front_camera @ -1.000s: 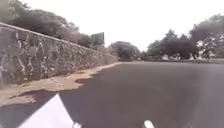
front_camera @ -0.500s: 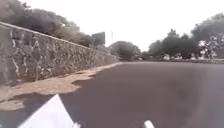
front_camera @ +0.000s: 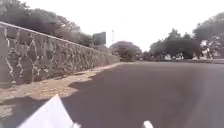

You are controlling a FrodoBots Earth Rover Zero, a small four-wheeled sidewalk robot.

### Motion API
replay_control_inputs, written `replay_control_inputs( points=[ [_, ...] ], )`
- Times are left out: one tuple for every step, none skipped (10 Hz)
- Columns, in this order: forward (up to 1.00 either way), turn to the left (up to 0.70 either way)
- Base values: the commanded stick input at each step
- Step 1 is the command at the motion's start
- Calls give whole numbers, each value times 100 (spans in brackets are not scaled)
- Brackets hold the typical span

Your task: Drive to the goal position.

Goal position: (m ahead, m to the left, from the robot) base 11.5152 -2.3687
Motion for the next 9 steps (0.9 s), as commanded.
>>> replay_control_inputs(
  points=[
    [50, 0],
    [50, 0],
    [50, 0],
    [50, 0],
    [50, 0],
    [50, 0],
    [50, 0],
    [50, 0],
    [50, 0]
  ],
)
